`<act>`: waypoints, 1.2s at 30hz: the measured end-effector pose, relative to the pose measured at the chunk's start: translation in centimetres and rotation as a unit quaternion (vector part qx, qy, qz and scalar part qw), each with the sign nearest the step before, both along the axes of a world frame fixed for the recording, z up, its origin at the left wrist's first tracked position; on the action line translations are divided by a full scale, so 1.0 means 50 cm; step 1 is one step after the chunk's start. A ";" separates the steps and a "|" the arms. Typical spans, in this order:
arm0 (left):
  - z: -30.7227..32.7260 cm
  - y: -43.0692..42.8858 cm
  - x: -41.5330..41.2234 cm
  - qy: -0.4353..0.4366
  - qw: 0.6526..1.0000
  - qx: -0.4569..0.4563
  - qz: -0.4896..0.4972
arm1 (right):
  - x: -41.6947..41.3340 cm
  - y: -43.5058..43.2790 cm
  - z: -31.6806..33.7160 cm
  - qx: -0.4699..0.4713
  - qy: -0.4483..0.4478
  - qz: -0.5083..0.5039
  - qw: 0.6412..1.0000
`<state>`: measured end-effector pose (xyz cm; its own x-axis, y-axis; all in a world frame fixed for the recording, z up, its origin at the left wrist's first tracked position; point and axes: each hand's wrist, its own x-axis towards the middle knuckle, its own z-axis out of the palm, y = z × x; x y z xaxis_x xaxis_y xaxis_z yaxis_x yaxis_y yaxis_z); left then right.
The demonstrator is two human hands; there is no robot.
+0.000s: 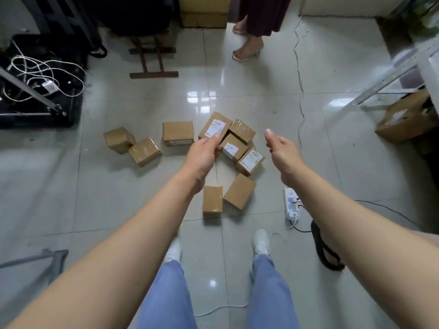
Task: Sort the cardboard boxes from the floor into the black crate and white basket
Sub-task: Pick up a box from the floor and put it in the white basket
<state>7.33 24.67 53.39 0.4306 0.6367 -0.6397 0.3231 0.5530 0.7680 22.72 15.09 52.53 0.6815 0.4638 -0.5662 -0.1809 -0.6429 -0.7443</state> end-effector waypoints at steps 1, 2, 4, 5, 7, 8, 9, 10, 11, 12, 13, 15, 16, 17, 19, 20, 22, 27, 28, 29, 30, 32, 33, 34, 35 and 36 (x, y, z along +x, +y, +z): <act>-0.036 -0.014 0.016 0.004 1.000 -0.013 0.017 | 0.019 0.003 -0.029 -0.010 0.004 0.020 1.000; -0.076 -0.030 0.034 0.011 0.999 -0.027 0.027 | 0.041 0.002 -0.064 -0.022 0.007 0.040 0.999; -0.165 -0.065 0.069 0.037 0.996 -0.063 0.047 | 0.081 -0.004 -0.143 -0.045 0.013 0.069 0.996; -0.210 -0.082 0.085 0.049 0.994 -0.079 0.060 | 0.098 -0.007 -0.185 -0.053 0.012 0.086 0.995; -0.303 -0.112 0.116 0.073 0.989 -0.097 0.081 | 0.128 -0.012 -0.268 -0.069 -0.003 0.122 0.990; -0.351 -0.128 0.129 0.086 0.987 -0.106 0.087 | 0.142 -0.017 -0.312 -0.078 -0.013 0.145 0.986; -0.401 -0.145 0.142 0.091 0.985 -0.117 0.089 | 0.156 -0.023 -0.358 -0.085 -0.023 0.172 0.981; -0.450 -0.164 0.154 0.090 0.983 -0.131 0.087 | 0.168 -0.030 -0.407 -0.091 -0.031 0.194 0.976; -0.500 -0.182 0.163 0.091 0.981 -0.147 0.085 | 0.177 -0.037 -0.458 -0.097 -0.036 0.210 0.972; -0.551 -0.198 0.169 0.095 0.979 -0.162 0.085 | 0.184 -0.044 -0.509 -0.105 -0.036 0.224 0.968; -0.602 -0.213 0.175 0.099 0.976 -0.171 0.089 | 0.191 -0.054 -0.560 -0.113 -0.034 0.238 0.964; -0.699 -0.238 0.185 0.111 0.971 -0.185 0.103 | 0.205 -0.072 -0.658 -0.125 -0.030 0.261 0.957; -0.746 -0.247 0.187 0.122 0.968 -0.187 0.114 | 0.210 -0.079 -0.708 -0.134 -0.033 0.273 0.952; -0.788 -0.254 0.188 0.132 0.964 -0.192 0.130 | 0.214 -0.086 -0.754 -0.146 -0.036 0.286 0.946; -0.869 -0.263 0.191 0.155 0.948 -0.216 0.175 | 0.223 -0.097 -0.843 -0.167 -0.040 0.305 0.937; -0.908 -0.266 0.192 0.165 0.938 -0.232 0.198 | 0.227 -0.102 -0.883 -0.176 -0.042 0.312 0.933; -0.981 -0.270 0.195 0.177 0.918 -0.264 0.236 | 0.233 -0.109 -0.959 -0.189 -0.053 0.320 0.927; -1.113 -0.281 0.206 0.139 0.890 -0.333 0.279 | 0.247 -0.108 -1.101 -0.201 -0.078 0.318 0.924; -1.130 -0.282 0.206 0.132 0.887 -0.342 0.281 | 0.248 -0.106 -1.120 -0.204 -0.063 0.315 0.925; -1.144 -0.281 0.206 0.123 0.886 -0.348 0.280 | 0.247 -0.106 -1.134 -0.205 -0.042 0.313 0.926; -1.151 -0.279 0.206 0.113 0.888 -0.349 0.278 | 0.245 -0.108 -1.142 -0.206 -0.026 0.309 0.928; -1.148 -0.268 0.207 0.094 0.894 -0.336 0.281 | 0.236 -0.112 -1.143 -0.210 -0.023 0.296 0.931; -1.137 -0.261 0.207 0.091 0.898 -0.324 0.282 | 0.232 -0.112 -1.134 -0.223 -0.032 0.289 0.931; -1.120 -0.253 0.208 0.091 0.902 -0.314 0.281 | 0.231 -0.112 -1.116 -0.240 -0.044 0.282 0.928; -1.099 -0.242 0.208 0.094 0.906 -0.303 0.279 | 0.231 -0.110 -1.092 -0.250 -0.053 0.274 0.927; -1.074 -0.230 0.206 0.094 0.910 -0.291 0.278 | 0.233 -0.106 -1.064 -0.249 -0.058 0.261 0.931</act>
<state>17.65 13.18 -0.30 -0.0063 0.2518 -0.9678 -0.0371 0.9670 0.2519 34.38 9.79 -0.68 0.5062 0.4489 -0.7364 0.3152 -0.8911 -0.3265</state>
